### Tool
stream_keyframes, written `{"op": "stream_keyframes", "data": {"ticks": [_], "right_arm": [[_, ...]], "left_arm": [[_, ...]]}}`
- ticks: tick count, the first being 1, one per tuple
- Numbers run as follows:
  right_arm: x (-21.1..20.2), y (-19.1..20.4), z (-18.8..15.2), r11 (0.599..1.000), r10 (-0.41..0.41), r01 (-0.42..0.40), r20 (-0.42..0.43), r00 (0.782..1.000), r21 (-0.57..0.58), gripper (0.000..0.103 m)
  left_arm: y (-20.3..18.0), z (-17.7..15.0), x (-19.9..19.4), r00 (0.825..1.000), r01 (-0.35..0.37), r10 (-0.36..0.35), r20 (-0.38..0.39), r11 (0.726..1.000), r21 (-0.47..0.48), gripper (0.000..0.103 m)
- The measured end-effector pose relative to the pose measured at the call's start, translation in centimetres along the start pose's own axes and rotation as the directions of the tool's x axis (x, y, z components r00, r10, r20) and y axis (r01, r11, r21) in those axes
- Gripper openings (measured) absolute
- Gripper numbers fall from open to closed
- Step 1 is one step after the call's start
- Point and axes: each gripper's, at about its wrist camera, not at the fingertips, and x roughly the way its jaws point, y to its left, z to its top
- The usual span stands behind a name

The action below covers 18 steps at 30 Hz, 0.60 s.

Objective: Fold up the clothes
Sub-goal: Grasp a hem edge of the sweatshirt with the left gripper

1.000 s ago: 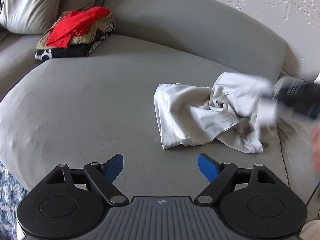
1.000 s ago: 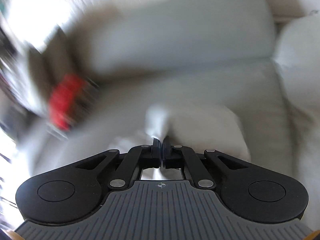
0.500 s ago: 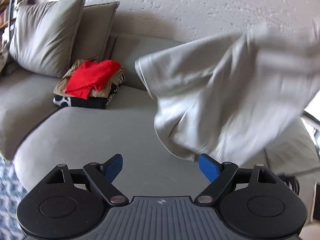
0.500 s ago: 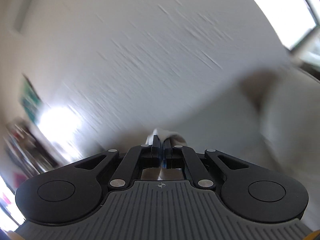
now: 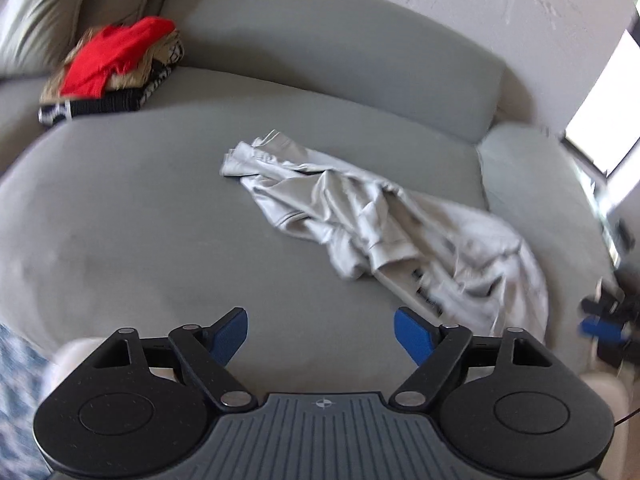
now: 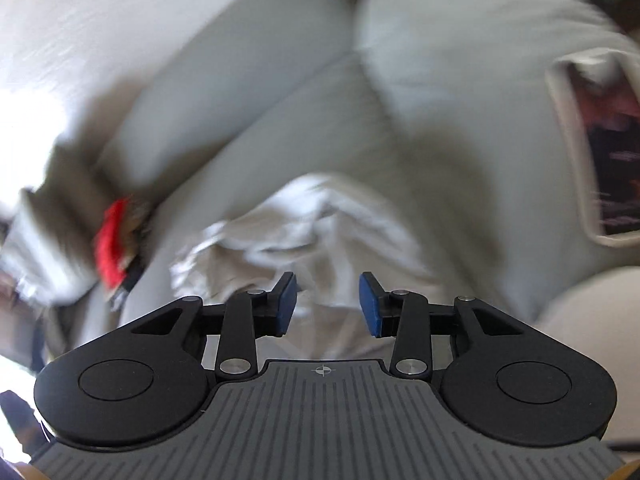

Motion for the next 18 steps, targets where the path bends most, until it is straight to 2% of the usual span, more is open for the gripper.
{"op": "stream_keyframes", "data": {"ticks": [3,4,5,7,10,14,18], "right_arm": [[1.2,1.3,-1.3,0.996,0.048,-0.05,-0.027,0.999,-0.069,0.042],[1.4,1.6,-1.8,0.995,0.056,-0.058,-0.031,0.998,-0.087,0.042],[1.9,1.7,-1.9,0.993,0.062,-0.065,-0.038,0.997,-0.1,0.042],[2.8,1.8,-2.0,0.991,0.06,-0.065,-0.045,0.997,-0.116,0.045],[3.7,1.3,-2.0,0.993,0.043,-0.046,-0.033,0.999,-0.106,0.048],[4.4,0.2,-1.6,0.997,0.031,-0.033,-0.031,0.999,-0.067,0.05],[5.0,-0.8,-1.4,0.999,0.01,-0.012,-0.038,0.999,-0.043,0.05]], "left_arm": [[0.1,0.2,1.8,0.998,0.065,-0.068,-0.019,0.988,-0.138,0.063],[0.2,0.5,2.6,0.995,0.091,-0.097,-0.026,0.979,-0.182,0.052],[0.2,0.8,3.4,0.991,0.117,-0.127,-0.031,0.967,-0.225,0.045],[0.5,1.7,4.6,0.984,0.168,-0.18,-0.016,0.943,-0.289,0.039],[0.7,3.3,6.4,0.977,0.203,-0.215,0.005,0.912,-0.356,0.037],[1.1,5.1,8.8,0.972,0.212,-0.234,0.001,0.878,-0.43,0.038],[0.9,6.0,11.2,0.967,0.203,-0.25,-0.049,0.874,-0.441,0.038]]}}
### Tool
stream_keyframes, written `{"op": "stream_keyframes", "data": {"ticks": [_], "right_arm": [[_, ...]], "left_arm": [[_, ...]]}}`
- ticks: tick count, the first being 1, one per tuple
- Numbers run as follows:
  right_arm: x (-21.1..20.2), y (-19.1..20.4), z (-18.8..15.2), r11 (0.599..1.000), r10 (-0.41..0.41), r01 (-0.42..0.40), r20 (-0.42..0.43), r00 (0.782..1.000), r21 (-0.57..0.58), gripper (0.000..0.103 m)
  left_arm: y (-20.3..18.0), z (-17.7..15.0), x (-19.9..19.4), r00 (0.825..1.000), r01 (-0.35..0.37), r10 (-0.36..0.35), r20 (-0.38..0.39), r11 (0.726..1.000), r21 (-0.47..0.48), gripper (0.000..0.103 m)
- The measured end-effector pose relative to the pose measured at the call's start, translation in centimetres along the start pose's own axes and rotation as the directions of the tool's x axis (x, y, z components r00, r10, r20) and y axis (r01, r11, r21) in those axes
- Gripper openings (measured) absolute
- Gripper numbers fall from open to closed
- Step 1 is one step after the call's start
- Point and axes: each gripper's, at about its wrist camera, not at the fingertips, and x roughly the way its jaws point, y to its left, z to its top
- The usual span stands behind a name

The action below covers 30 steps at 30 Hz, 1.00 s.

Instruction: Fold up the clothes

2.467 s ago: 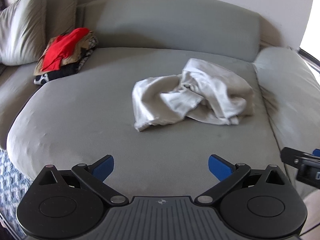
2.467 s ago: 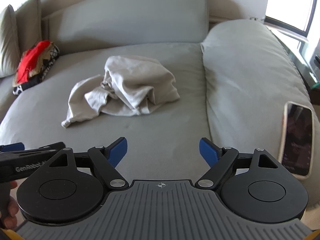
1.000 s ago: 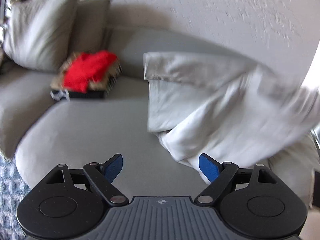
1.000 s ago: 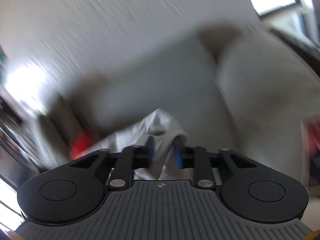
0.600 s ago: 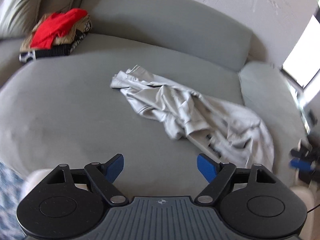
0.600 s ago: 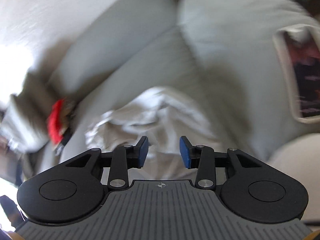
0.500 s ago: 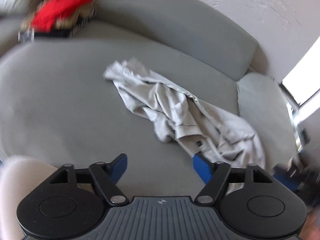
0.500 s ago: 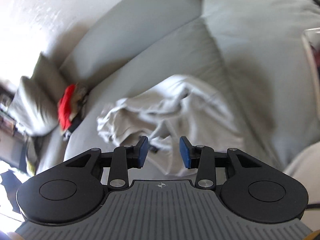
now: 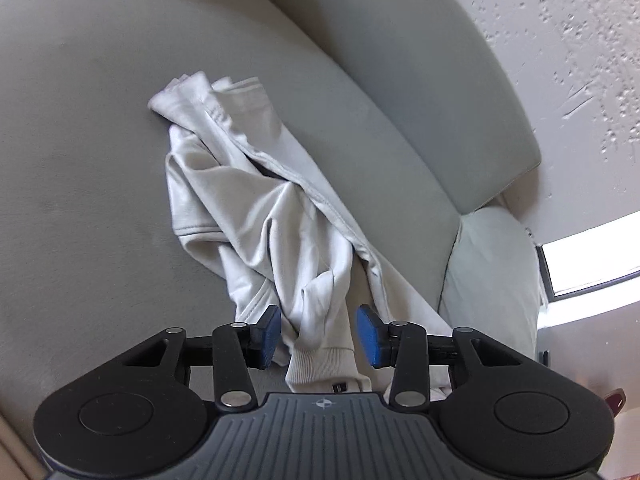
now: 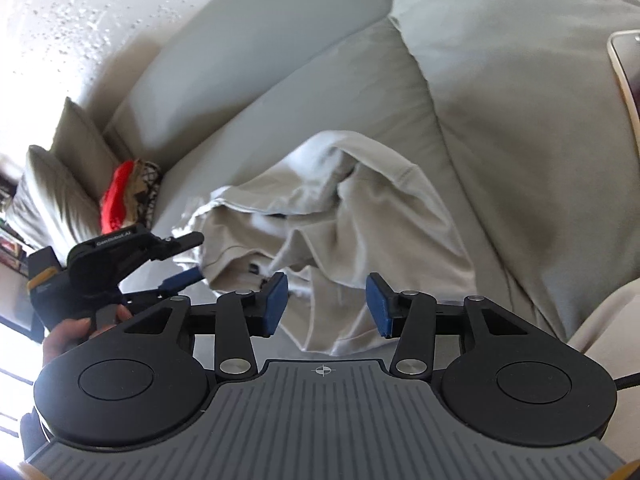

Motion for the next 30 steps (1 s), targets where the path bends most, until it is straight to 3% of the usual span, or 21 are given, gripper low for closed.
{"op": "stream_keyframes", "data": {"ticks": [4,6,8,11,17,22,27,30], "right_arm": [[0.4,-0.6,0.2,1.0,-0.008,0.008,-0.002,1.0,0.015,0.05],[0.3,-0.8,0.2,1.0,-0.01,0.01,0.003,1.0,0.022,0.05],[-0.2,-1.0,0.3,1.0,-0.01,0.01,0.016,1.0,0.018,0.052],[-1.1,-1.5,0.5,0.999,-0.028,0.027,0.043,0.999,0.025,0.053],[-2.1,-3.1,0.4,0.995,-0.052,0.047,0.064,0.997,0.089,0.053],[-1.1,-2.2,-0.5,0.993,-0.113,0.113,0.003,0.994,-0.044,0.056],[0.5,-2.1,-3.0,0.982,-0.161,0.149,-0.096,0.982,-0.12,0.065],[-0.2,-2.6,-4.9,0.966,-0.194,0.18,-0.063,0.979,-0.183,0.063]], "left_arm": [[-0.6,0.7,2.1,0.999,-0.018,0.02,-0.048,0.999,0.03,0.038],[-0.8,0.8,2.9,0.997,-0.036,0.038,-0.066,0.999,0.041,0.027],[-0.8,0.7,3.0,0.996,-0.058,0.061,-0.068,0.997,0.041,0.004],[-1.0,-0.4,0.7,0.999,-0.034,0.034,0.001,0.997,0.064,0.002],[-0.5,-4.5,-8.1,0.992,0.059,-0.076,0.104,0.985,0.162,0.001],[1.6,-6.8,-12.5,0.987,0.003,-0.032,0.155,0.984,0.18,0.001],[4.1,-7.2,-11.5,0.989,-0.042,0.029,0.142,0.995,0.093,0.001],[4.4,-7.5,-11.4,0.986,-0.072,0.055,0.154,0.991,0.113,0.001]]}}
